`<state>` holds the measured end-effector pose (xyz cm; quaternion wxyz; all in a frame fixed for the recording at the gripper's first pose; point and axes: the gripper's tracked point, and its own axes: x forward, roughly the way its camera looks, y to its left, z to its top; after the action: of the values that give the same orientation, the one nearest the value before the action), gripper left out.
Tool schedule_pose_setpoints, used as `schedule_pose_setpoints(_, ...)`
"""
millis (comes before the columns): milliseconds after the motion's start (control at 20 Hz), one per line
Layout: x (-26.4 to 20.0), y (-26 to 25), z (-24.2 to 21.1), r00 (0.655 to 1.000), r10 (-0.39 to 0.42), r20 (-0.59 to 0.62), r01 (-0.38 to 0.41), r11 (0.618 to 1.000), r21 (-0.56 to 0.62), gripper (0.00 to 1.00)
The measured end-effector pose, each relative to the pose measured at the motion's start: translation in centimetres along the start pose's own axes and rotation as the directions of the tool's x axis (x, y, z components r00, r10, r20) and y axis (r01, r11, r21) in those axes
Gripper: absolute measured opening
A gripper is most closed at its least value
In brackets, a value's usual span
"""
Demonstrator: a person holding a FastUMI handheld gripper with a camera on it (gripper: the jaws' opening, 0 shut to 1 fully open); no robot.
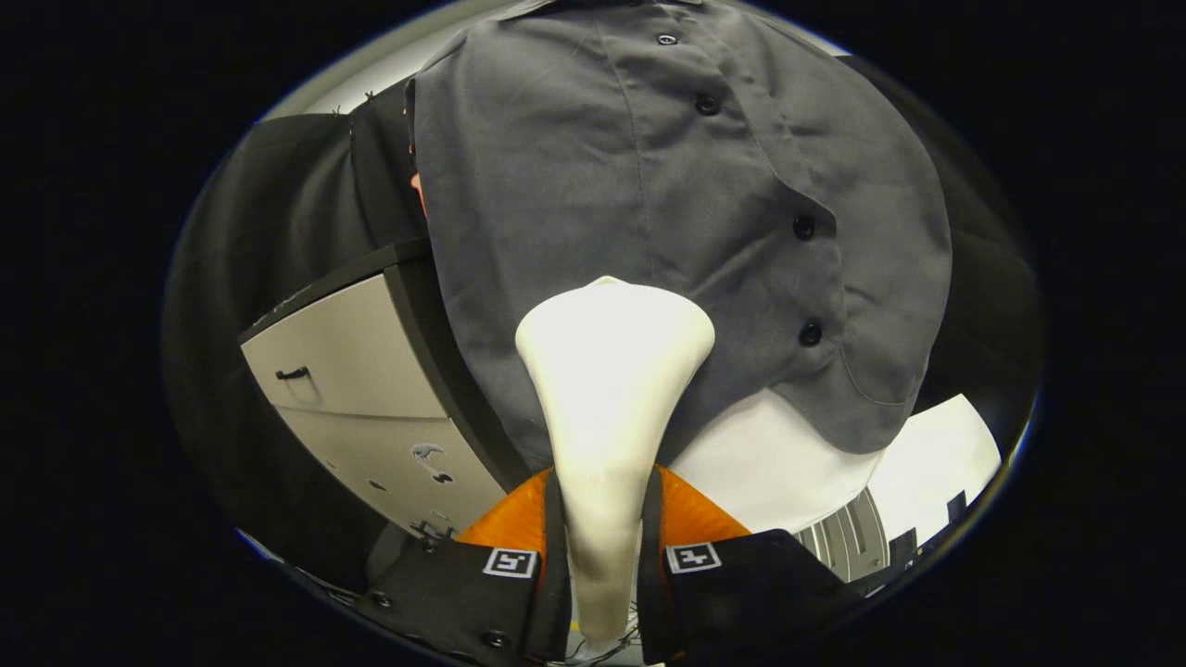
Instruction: Iron the clothes twice with a garment steamer, once on the left side and once on the right side.
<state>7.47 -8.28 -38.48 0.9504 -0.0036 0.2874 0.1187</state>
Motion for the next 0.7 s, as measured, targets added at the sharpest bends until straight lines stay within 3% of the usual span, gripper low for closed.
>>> schedule_pose_setpoints(350, -4.3, 0.5, 4.0, 0.999, 0.029, 0.027, -0.030, 0.999, 0.028, 0.36)
schedule_pose_setpoints(700, -9.2, 0.3, 13.0, 0.992, 0.049, 0.114, -0.050, 0.999, 0.007, 0.37)
